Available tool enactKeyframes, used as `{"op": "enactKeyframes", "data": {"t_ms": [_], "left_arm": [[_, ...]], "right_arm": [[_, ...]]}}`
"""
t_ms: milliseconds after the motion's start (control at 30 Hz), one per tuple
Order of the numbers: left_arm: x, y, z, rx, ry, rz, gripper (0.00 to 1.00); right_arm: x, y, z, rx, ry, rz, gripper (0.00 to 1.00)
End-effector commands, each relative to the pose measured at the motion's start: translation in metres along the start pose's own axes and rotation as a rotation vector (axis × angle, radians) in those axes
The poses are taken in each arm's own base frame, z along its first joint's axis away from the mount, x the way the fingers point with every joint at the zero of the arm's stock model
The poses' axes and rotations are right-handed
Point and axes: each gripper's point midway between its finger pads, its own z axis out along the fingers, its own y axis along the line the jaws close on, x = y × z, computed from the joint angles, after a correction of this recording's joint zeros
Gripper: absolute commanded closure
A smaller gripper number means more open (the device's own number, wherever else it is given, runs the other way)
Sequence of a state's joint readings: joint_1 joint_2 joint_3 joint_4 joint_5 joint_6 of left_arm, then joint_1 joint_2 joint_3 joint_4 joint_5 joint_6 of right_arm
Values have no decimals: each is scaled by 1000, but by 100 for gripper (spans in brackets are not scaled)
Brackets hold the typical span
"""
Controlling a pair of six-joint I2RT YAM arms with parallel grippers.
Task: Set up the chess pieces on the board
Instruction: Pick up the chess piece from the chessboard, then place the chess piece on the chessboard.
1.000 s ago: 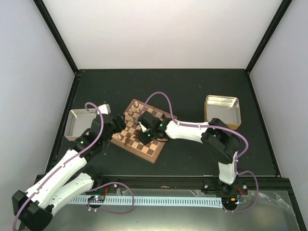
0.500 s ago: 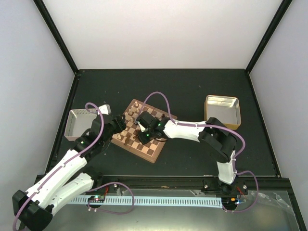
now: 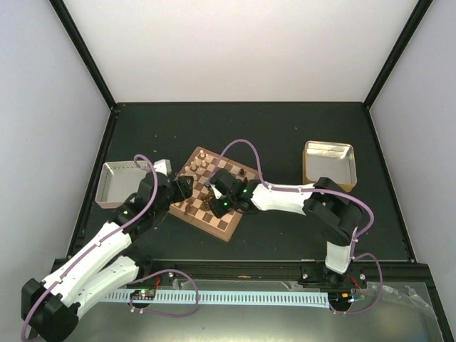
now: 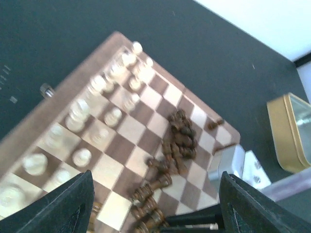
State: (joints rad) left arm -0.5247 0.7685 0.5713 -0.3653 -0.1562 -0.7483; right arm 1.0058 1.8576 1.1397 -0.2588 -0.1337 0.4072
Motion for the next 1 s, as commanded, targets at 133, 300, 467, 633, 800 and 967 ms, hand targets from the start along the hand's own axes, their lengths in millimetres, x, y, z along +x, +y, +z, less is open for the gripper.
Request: {"op": "enactKeyframes", "data": {"t_ms": [133,300,467,633,800,967], "left_arm": [[66,-33,16,282,266,-89,28],[85,-38,21,344,340,-141,30],[86,-37,25,344,341,-171,31],[86,-36,26,352,325,-240,35],[83,-33,25,369,286,-301,45],[75,-41,21,423,250,-296,56]], "right_arm": [[-14,11,-27,-60,-123,69,90],[-23,16,-42,-108,-179,105,90],[-28,17,-52,-136,-202,135,90],[-33,19,-63,-173,-234,173,90],[-39,18,-73,-216,-257,237,90],[-44,17,-84,-294,-290,319,90]]}}
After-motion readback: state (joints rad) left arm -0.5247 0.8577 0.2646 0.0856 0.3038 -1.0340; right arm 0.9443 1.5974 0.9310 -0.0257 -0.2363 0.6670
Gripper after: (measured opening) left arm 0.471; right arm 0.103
